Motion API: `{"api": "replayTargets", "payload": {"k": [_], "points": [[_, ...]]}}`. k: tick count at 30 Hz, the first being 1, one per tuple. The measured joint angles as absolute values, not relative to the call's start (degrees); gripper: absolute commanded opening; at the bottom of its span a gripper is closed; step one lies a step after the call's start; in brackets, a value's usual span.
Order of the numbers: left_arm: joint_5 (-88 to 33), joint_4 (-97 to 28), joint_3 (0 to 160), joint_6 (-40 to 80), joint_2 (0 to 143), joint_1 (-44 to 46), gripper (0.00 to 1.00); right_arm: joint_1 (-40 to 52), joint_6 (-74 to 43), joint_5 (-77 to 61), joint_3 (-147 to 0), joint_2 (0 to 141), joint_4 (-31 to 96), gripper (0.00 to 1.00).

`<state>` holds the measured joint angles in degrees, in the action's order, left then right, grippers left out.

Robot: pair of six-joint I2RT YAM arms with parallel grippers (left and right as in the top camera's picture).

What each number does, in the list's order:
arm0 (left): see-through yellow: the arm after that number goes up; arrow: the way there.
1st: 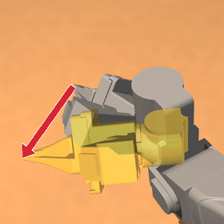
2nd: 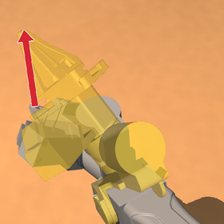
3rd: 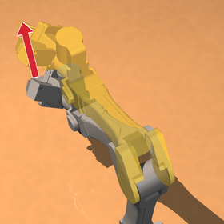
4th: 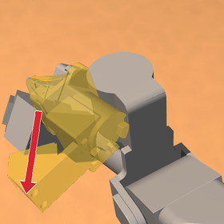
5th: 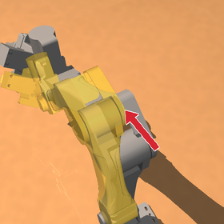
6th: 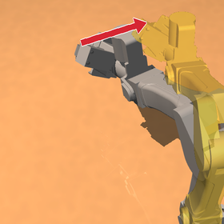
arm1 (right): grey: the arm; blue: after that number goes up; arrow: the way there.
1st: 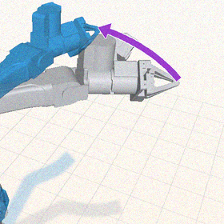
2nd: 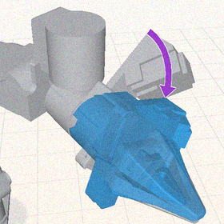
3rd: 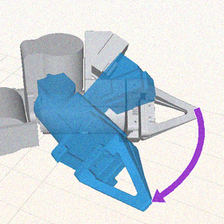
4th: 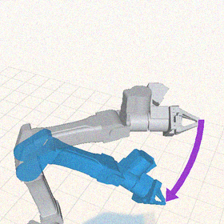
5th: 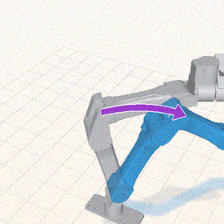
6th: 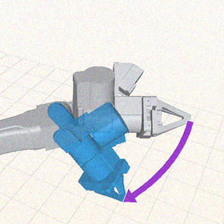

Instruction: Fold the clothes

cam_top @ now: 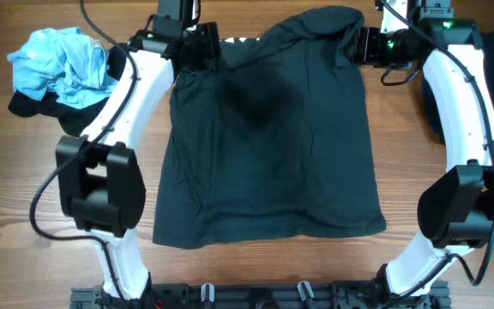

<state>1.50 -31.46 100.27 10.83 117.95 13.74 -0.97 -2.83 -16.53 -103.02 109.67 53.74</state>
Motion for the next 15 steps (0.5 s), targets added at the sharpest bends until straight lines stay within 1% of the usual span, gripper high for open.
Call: {"api": "replayTargets", "payload": {"k": [4, 8, 10, 11, 12, 14, 15], "points": [[2.85, -31.11, 100.27, 1.48, 120.09, 13.63, 0.79, -0.97, -2.68, -16.53, -103.02, 109.67, 54.04, 0.70], [3.40, -28.16, 100.27, -7.05, 122.83, 13.37, 0.75, -0.97, -2.66, -16.53, -103.02, 109.67, 54.83, 0.68], [4.29, -26.50, 100.27, -9.58, 124.01, 13.32, 0.66, -0.97, -2.66, -16.53, -103.02, 109.67, 55.05, 0.67], [5.30, -25.58, 100.27, -10.76, 124.62, 13.32, 0.49, -0.97, -2.66, -16.53, -103.02, 109.67, 55.18, 0.67], [6.11, -25.12, 100.27, -11.51, 124.95, 13.32, 0.23, -0.97, -2.66, -16.53, -103.02, 109.67, 55.24, 0.67], [7.38, -24.84, 100.27, -12.58, 125.10, 13.19, 0.05, -0.97, -2.66, -16.53, -103.02, 109.67, 55.29, 0.67], [8.43, -24.36, 100.27, -13.39, 125.10, 12.95, 0.04, -0.97, -2.66, -16.53, -103.02, 109.67, 55.29, 0.67]]}}
